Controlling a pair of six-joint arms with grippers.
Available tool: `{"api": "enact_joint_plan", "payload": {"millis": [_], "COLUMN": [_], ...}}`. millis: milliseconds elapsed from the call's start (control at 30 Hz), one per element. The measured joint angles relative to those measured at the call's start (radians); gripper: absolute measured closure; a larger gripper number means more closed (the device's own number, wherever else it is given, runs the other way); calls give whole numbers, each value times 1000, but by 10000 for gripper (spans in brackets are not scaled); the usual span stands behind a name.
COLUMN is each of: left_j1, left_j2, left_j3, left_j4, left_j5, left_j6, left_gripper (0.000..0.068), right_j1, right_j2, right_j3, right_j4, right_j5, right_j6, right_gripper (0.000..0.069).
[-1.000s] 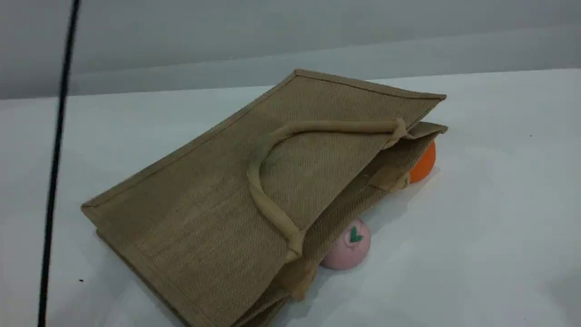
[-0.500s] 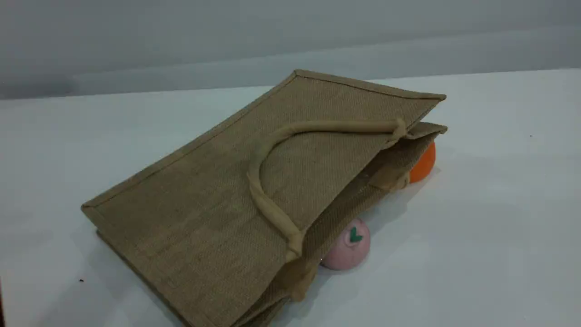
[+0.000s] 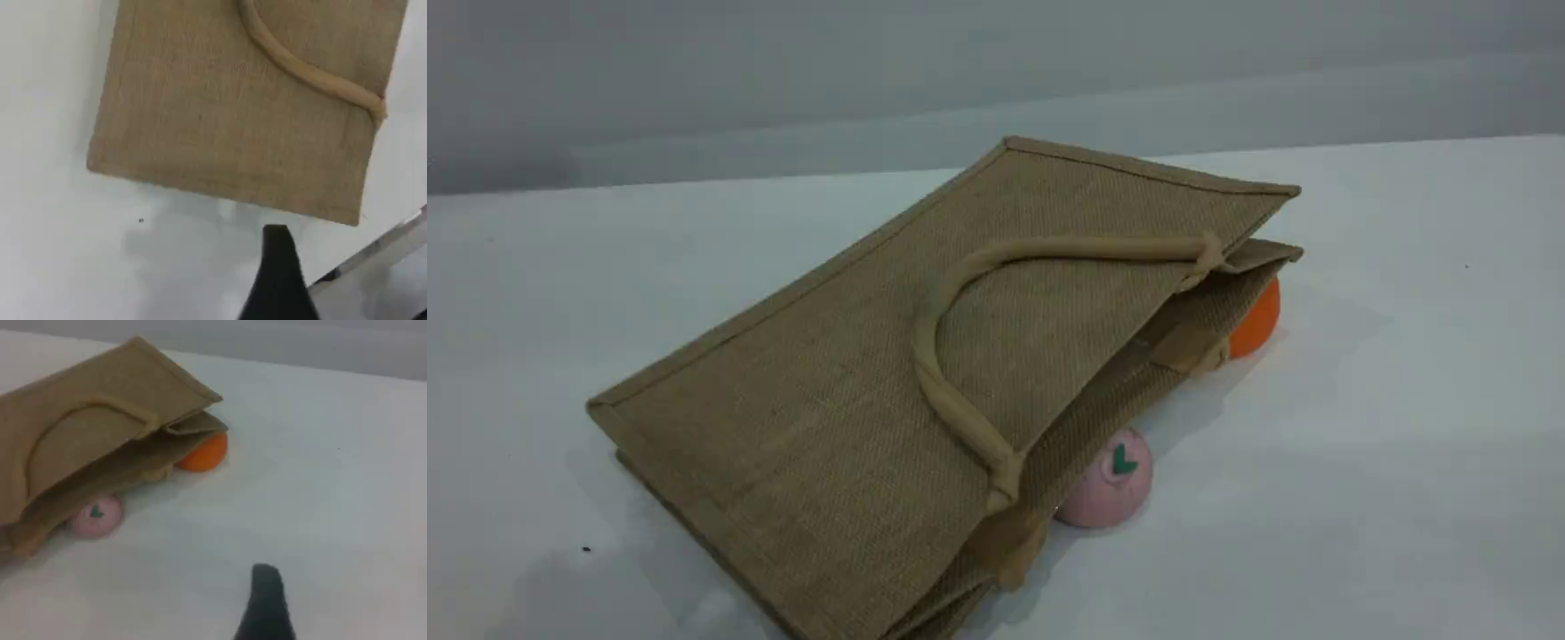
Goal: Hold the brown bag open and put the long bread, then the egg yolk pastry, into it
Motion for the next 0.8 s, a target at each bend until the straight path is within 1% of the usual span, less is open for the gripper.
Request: {"api": "enact_joint_plan", "payload": {"millis": [33,100,267,367,433,500,567,733,800], "left_j1": [0,0,0,0,0,0,0,0,0], "left_j2": [-45,-132,-384,-534,-628,-727,-813,-1012,-1080], "left_j3": [37,111,325,446,517,582,622,631,634], "left_j4": [4,38,157,229,256,255,252,252,253], "left_j5": [-12,-54,-155,-162,-142,-140,-106,-23,-22], "left_j6": [-20,-53,-194,-274,-312,-324,-327,-327,-327], "left_gripper": [215,215,215,215,215,215,215,215,215], "right_j1": [0,0,0,0,0,0,0,0,0], "right_j2": [0,0,1,1,1,1,1,1,1], "right_j3": [0,0,0,-1,-1,-1,-1,-1,-1], "right_j4": [-1,0,7,8,8,8,8,8,8], "right_j5": [0,0,1,2,2,2,2,3,3], "right_j6": [0,1,3,3,3,3,3,3,3], "right_gripper": [213,213,213,213,213,213,213,213,213]}}
